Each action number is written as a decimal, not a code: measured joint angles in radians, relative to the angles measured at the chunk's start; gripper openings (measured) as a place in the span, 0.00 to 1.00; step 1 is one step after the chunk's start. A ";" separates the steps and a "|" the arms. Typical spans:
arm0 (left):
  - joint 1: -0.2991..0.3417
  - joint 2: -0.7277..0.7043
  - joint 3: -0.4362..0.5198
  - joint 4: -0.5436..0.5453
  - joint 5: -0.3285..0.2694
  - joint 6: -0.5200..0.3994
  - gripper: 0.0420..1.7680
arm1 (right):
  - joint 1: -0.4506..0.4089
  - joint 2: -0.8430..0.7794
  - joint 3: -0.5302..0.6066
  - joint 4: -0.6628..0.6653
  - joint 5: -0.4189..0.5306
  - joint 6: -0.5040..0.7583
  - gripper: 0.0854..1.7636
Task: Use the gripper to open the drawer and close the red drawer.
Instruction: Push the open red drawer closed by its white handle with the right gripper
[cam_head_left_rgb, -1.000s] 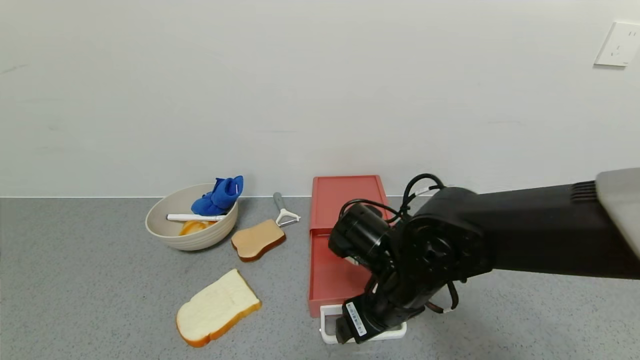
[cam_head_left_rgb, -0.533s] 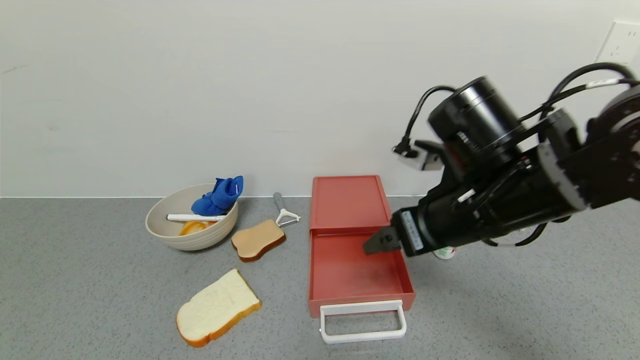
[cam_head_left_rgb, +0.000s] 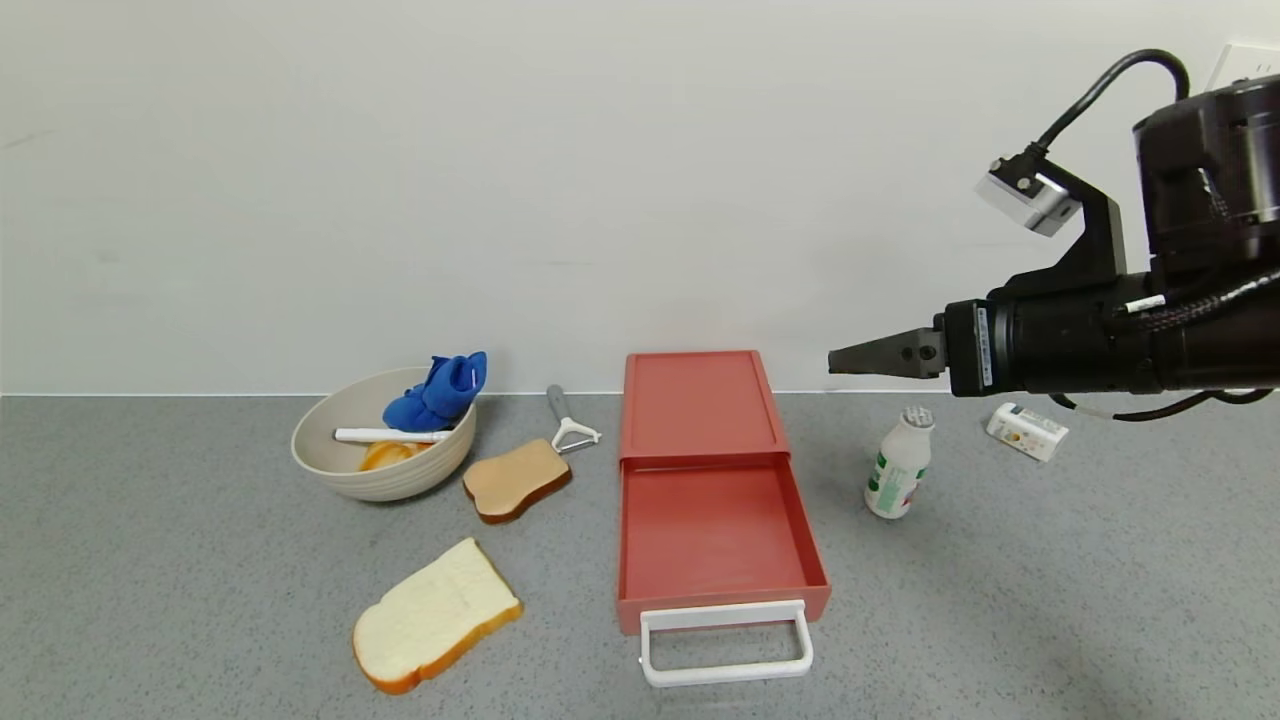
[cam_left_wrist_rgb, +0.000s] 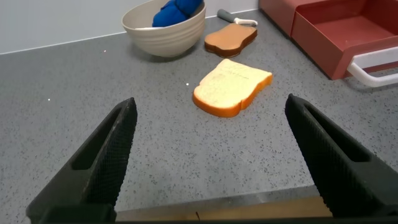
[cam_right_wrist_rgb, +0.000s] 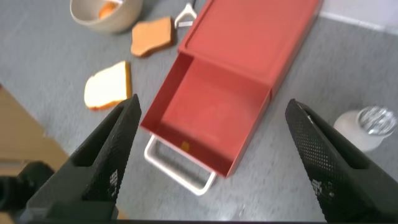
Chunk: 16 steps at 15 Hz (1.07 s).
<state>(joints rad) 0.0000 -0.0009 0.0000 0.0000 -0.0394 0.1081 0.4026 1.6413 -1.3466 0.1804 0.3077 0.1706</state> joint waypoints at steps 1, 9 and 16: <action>0.000 0.000 0.000 0.000 0.000 0.000 0.97 | -0.019 -0.009 0.058 -0.096 0.012 -0.003 0.97; 0.000 0.000 0.000 0.000 0.000 0.000 0.97 | -0.064 -0.026 0.239 -0.328 0.023 0.002 0.97; 0.000 0.000 0.000 0.000 0.000 0.000 0.97 | -0.034 -0.032 0.200 -0.122 -0.030 0.003 0.97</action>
<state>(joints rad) 0.0000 -0.0009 0.0000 0.0000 -0.0398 0.1081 0.3685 1.6096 -1.1464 0.0581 0.2774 0.1740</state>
